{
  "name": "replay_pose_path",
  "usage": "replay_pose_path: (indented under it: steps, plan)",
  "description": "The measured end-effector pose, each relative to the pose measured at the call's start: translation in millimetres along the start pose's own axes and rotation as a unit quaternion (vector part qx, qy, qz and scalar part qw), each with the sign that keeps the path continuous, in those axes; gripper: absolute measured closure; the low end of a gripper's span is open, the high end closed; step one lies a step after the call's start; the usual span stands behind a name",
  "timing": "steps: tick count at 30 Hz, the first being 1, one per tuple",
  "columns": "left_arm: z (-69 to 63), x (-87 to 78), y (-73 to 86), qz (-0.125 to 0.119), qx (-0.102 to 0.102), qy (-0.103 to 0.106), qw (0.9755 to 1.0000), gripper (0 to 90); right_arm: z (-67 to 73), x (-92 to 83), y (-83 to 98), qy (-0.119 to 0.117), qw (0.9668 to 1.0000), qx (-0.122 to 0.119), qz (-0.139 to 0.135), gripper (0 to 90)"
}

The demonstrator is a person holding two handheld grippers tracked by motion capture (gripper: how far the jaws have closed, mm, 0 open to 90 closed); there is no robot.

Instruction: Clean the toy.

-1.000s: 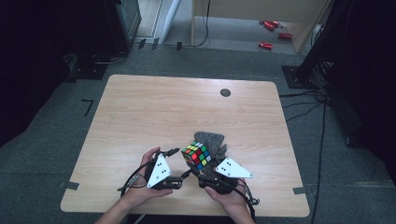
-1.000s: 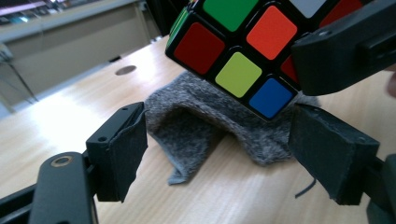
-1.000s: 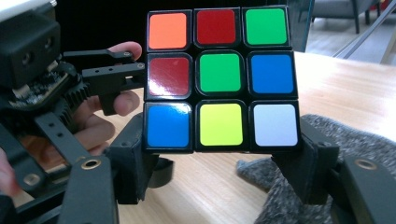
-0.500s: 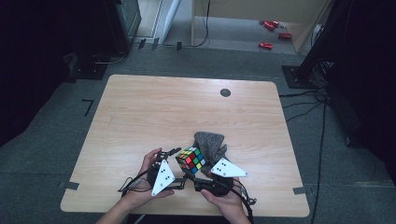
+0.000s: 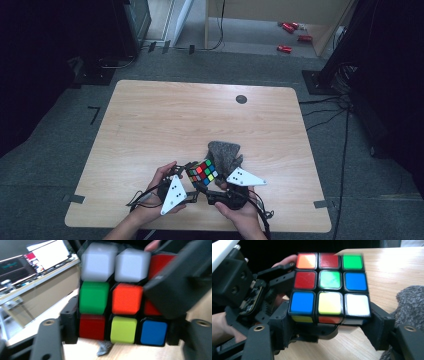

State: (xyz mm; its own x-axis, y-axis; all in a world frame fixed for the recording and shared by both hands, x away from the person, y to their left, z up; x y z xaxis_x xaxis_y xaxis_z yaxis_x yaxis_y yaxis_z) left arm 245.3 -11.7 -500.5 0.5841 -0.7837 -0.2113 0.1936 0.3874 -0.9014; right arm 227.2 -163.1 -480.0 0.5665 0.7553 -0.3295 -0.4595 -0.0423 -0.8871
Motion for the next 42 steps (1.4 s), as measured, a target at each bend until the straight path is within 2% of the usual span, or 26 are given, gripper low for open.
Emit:
replay_pose_path:
  steps: [8, 10, 12, 15, 17, 19, 20, 23, 27, 28, 29, 30, 33, 34, 35, 37, 39, 40, 41, 42]
  plan:
    - [2.1, -0.1, 1.5, 0.011, -0.006, 0.000, 0.9999, 34.6, -4.9, -5.3, -4.9, 0.007, 0.9999, 0.008, -0.006, 22.1]
    - [3.2, 0.0, 3.6, 0.020, -0.006, -0.002, 0.9998, 34.6, -7.1, -9.5, -7.8, 0.007, 0.9998, 0.007, -0.020, 21.9]
    - [5.7, 0.1, 6.7, 0.030, -0.015, -0.006, 0.9994, 34.6, -11.5, -15.2, -12.4, 0.007, 0.9994, 0.010, -0.033, 20.1]
    - [9.2, -1.3, 9.1, 0.040, -0.032, -0.007, 0.9987, 34.6, -23.3, -24.5, -17.7, 0.036, 0.9979, 0.011, -0.052, 21.0]
    - [11.4, -2.3, 10.2, 0.047, -0.044, -0.009, 0.9979, 34.6, -32.8, -27.5, -17.8, 0.057, 0.9969, 0.012, -0.053, 21.0]
    - [13.7, -4.0, 11.0, 0.051, -0.053, -0.012, 0.9972, 34.5, -46.8, -27.7, -14.7, 0.097, 0.9943, -0.001, -0.045, 22.1]
    - [15.2, -4.9, 11.3, 0.056, -0.057, -0.015, 0.9967, 34.5, -51.6, -26.8, -12.8, 0.110, 0.9932, -0.005, -0.039, 22.4]
    - [19.0, -7.9, 12.5, 0.066, -0.081, -0.009, 0.9945, 34.6, -70.1, -17.1, -2.1, 0.156, 0.9876, -0.017, -0.005, 22.1]
    - [20.9, -11.2, 14.0, 0.074, -0.106, 0.008, 0.9916, 34.6, -79.9, -4.3, 6.2, 0.159, 0.9872, -0.001, 0.016, 20.3]
    - [21.0, -12.3, 14.4, 0.086, -0.123, 0.019, 0.9885, 34.6, -80.2, -2.1, 7.1, 0.159, 0.9871, -0.004, 0.019, 20.2]
    - [21.4, -13.3, 14.8, 0.088, -0.135, 0.031, 0.9865, 34.7, -80.1, 2.0, 8.8, 0.162, 0.9864, -0.009, 0.028, 20.7]
    - [21.4, -14.0, 15.0, 0.091, -0.141, 0.036, 0.9851, 34.6, -80.1, 5.6, 10.8, 0.166, 0.9854, -0.016, 0.036, 21.6]
    - [23.0, -15.1, 15.8, 0.101, -0.152, 0.036, 0.9826, 34.6, -81.3, 15.3, 19.3, 0.188, 0.9791, -0.038, 0.067, 22.9]
    - [24.7, -15.5, 16.8, 0.105, -0.161, 0.033, 0.9809, 34.6, -82.0, 17.0, 21.4, 0.192, 0.9781, -0.039, 0.071, 23.8]
    - [25.8, -15.7, 17.5, 0.107, -0.164, 0.032, 0.9802, 34.6, -83.9, 19.7, 25.0, 0.204, 0.9748, -0.043, 0.080, 26.1]
    - [27.9, -15.9, 19.3, 0.115, -0.170, 0.024, 0.9784, 34.6, -85.1, 21.4, 28.2, 0.214, 0.9716, -0.048, 0.088, 33.4]
    - [30.2, -16.6, 21.2, 0.119, -0.179, 0.020, 0.9765, 34.6, -86.3, 21.1, 29.4, 0.223, 0.9693, -0.048, 0.092, 47.9]
    - [31.7, -17.0, 22.3, 0.119, -0.184, 0.017, 0.9755, 34.6, -87.1, 19.5, 29.4, 0.225, 0.9690, -0.049, 0.089, 55.3]
    - [32.7, -17.4, 23.0, 0.118, -0.188, 0.016, 0.9751, 34.6, -88.2, 17.9, 29.8, 0.215, 0.9714, -0.044, 0.091, 59.7]
    - [34.0, -18.0, 24.1, 0.118, -0.192, 0.012, 0.9742, 34.6, -88.8, 16.8, 30.2, 0.210, 0.9724, -0.041, 0.093, 62.5]
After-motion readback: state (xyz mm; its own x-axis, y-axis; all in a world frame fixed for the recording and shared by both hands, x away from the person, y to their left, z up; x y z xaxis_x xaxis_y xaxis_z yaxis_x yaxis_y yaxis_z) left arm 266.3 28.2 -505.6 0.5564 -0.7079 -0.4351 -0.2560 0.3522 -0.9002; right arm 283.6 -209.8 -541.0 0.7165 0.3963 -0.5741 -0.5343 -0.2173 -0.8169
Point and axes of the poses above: each handheld gripper's, and its own axes: x roughly forward along the jaws, y roughly out of its underside, z roughly to its left, the point moved 4 cm from there along x, roughly forward along the jaws, and after that the axes turned 2 degrees about z, right-handed, at the moved point
